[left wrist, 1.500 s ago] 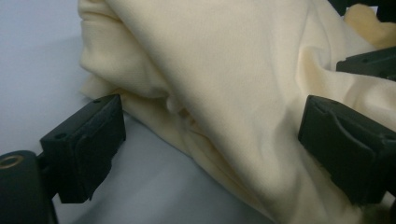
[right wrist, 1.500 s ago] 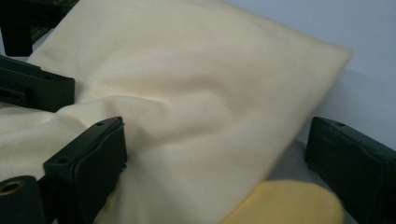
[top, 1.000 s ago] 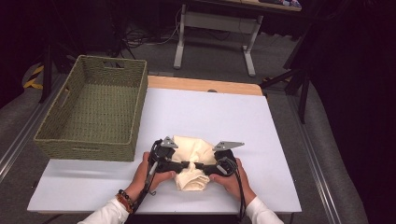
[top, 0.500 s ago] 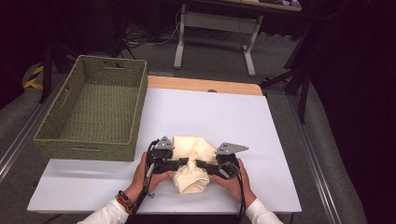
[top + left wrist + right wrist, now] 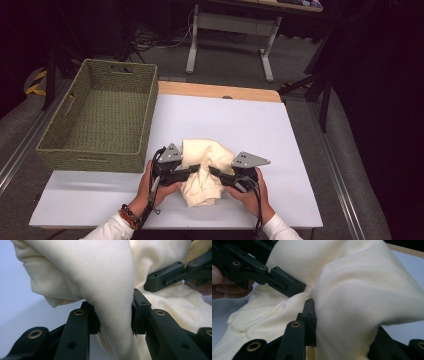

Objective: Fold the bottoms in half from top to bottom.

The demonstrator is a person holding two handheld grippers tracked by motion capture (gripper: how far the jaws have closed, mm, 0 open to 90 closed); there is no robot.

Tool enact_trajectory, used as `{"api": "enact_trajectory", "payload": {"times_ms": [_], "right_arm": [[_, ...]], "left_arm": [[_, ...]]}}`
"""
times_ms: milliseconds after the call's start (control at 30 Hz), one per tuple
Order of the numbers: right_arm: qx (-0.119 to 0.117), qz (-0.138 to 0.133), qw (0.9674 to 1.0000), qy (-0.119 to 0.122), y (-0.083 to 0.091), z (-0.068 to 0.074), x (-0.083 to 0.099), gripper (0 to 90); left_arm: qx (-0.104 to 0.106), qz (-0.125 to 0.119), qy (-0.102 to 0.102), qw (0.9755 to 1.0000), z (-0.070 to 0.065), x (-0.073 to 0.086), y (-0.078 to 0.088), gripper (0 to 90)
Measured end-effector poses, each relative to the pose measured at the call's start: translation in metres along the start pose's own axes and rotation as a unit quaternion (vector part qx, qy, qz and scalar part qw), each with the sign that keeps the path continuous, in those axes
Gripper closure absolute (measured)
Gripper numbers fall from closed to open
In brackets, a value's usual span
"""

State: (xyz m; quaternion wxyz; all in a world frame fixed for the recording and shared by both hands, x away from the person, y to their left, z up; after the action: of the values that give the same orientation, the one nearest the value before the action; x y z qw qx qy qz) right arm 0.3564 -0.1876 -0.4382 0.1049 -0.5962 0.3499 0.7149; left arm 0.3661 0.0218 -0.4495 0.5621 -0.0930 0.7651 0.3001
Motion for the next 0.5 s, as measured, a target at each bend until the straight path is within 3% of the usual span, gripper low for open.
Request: {"api": "enact_trajectory", "payload": {"times_ms": [500], "right_arm": [[0.005, -0.02, 0.9996, 0.018, -0.003, 0.006, -0.01, 68.0]], "left_arm": [[-0.014, -0.01, -0.022, 0.9996, 0.001, -0.007, 0.011, 66.0]]}}
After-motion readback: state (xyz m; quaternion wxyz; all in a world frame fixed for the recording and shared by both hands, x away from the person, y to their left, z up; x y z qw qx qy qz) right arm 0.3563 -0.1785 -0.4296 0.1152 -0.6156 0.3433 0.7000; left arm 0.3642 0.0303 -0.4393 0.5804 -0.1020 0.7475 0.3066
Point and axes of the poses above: each handheld gripper's, and its own axes: y roughly backward along the jaws, x roughly out of its underside, z roughly to its left, the point moved 3 cm from there along -y, roughly forward along the jaws, and after that the axes turned 8 degrees about -z, right-handed, at the moved point
